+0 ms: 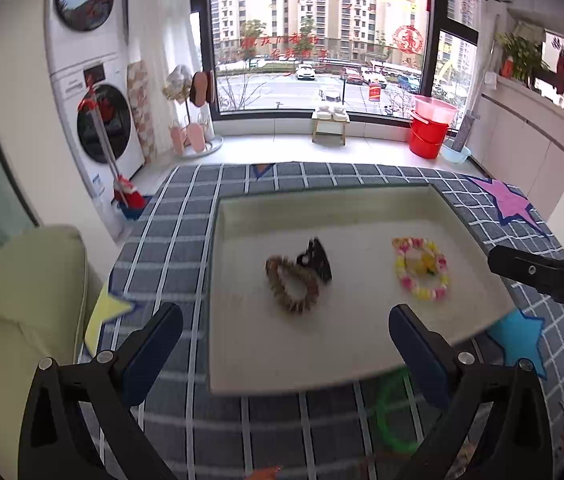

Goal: Organize jewelry
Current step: 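Move both tools back over the remaining jewelry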

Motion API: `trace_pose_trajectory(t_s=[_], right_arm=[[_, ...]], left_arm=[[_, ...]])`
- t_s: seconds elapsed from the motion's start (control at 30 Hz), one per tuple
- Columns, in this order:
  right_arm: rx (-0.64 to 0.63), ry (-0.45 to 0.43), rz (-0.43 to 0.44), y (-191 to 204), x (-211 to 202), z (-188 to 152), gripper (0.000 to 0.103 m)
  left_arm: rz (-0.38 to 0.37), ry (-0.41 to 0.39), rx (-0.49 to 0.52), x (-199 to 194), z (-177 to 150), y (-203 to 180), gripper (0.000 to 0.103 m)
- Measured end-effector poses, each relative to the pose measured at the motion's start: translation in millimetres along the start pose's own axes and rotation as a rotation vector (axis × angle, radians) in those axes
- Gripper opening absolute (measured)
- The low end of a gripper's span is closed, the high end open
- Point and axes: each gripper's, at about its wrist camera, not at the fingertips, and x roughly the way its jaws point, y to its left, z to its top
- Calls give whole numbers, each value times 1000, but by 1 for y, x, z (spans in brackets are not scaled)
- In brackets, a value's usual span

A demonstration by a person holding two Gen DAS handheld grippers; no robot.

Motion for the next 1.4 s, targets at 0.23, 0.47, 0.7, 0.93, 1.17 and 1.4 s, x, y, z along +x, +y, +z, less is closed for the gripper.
trace_pose_trajectory(t_s=[0.23,0.47,0.7,0.93,1.17,1.4], right_arm=[[-34,-27,15,9,-33,-24,81],[-41,-44,36,10,-63,-49,103],[-45,-34,21,4,-84,-72,103],[-31,48,-16,-10,-86,-106,103],[-28,137,-75,-17,-74,-144,103],[-28,157,-101,-14,-65,-150,103]], left_arm=[[11,20,-17,-26,-31,6,103],[19,28,6,-44,-58,6,103],[-53,79,27,-48,-80,4,103],[-43,133,40,-39,-97,-5,103],[-25,173,36,-26,-108,-2,103],[-32,191,49,-16,-107,-6,103]])
